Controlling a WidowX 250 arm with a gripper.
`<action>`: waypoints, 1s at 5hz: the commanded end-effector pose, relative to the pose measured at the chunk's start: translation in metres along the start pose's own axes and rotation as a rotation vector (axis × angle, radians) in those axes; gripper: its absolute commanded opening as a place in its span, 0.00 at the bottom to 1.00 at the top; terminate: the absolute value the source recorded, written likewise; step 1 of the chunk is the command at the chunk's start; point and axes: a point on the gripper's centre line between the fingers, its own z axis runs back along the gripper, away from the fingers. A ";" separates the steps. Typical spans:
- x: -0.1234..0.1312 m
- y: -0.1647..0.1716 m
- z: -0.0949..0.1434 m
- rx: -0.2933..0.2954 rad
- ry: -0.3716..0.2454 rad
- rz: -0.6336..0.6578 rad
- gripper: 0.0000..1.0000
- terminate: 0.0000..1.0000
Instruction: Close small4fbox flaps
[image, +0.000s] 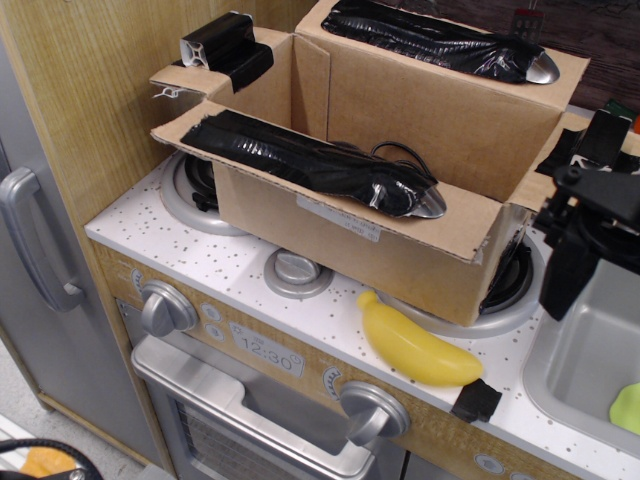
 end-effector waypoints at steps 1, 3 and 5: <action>0.015 -0.012 -0.014 -0.067 -0.065 0.033 1.00 0.00; 0.030 -0.016 -0.036 -0.072 -0.181 0.001 1.00 0.00; 0.053 -0.014 -0.040 -0.070 -0.252 -0.073 1.00 0.00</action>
